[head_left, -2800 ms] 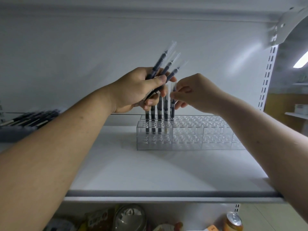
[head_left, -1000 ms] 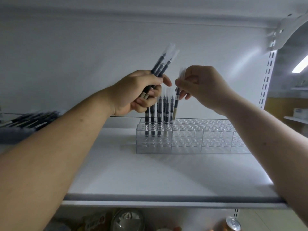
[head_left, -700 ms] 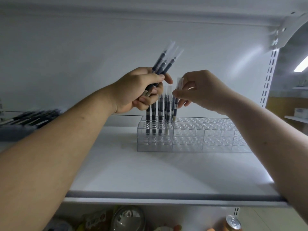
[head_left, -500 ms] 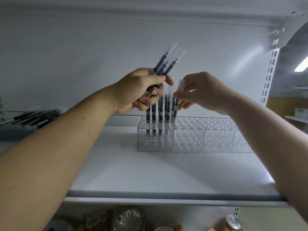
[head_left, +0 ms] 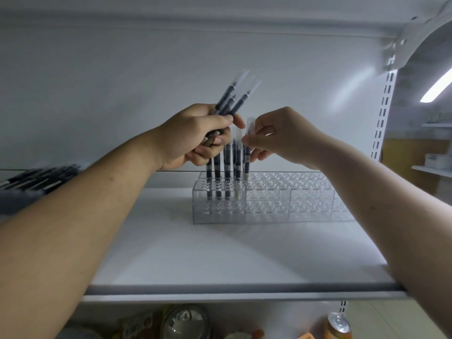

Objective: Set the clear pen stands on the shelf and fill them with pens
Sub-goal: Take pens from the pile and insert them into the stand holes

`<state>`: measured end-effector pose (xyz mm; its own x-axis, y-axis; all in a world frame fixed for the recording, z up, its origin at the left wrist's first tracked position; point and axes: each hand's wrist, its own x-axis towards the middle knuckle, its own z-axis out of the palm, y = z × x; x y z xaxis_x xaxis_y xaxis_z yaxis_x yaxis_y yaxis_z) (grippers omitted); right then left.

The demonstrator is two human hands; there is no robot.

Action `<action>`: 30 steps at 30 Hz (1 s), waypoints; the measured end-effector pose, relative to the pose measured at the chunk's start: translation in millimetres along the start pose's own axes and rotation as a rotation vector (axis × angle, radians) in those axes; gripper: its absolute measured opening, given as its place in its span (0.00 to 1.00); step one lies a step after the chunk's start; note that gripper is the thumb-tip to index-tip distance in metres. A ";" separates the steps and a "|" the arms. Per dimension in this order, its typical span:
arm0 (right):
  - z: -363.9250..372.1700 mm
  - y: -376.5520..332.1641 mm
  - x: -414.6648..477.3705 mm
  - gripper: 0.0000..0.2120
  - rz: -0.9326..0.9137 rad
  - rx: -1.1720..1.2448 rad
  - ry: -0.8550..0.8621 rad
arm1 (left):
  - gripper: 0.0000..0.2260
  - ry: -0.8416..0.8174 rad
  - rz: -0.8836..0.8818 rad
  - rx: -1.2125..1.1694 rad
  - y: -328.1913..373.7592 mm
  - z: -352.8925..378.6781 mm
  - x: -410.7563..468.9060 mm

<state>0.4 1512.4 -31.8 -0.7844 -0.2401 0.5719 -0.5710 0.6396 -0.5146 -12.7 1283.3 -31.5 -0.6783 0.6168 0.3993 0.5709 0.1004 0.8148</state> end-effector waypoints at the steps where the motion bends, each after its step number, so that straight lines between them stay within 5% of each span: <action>1: -0.5 0.8 0.0 0.11 0.003 -0.012 -0.002 | 0.10 0.001 -0.001 0.002 -0.2 0.3 0.2; 12: -0.5 2.8 -5.5 0.11 0.000 -0.230 -0.207 | 0.08 0.005 0.016 0.047 1.3 4.2 -0.9; 15: -4.8 2.5 -7.2 0.17 -0.012 -0.228 -0.141 | 0.09 -0.012 0.020 0.037 0.6 3.0 -0.3; 19: -14.9 2.8 -2.2 0.22 -0.080 0.001 0.089 | 0.09 -0.028 0.025 -0.020 0.6 1.7 0.8; 27: -15.6 2.2 1.3 0.05 -0.154 0.553 0.004 | 0.11 -0.017 0.052 -0.085 0.3 2.7 2.8; 30: -10.7 3.2 3.6 0.09 -0.131 0.595 0.034 | 0.10 -0.023 0.037 -0.079 -0.5 7.0 2.2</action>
<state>-1.7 1521.4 -24.6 -0.6962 -0.2591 0.6695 -0.7070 0.0859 -0.7020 -11.3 1290.1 -33.9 -0.6462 0.6367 0.4208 0.5563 0.0155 0.8308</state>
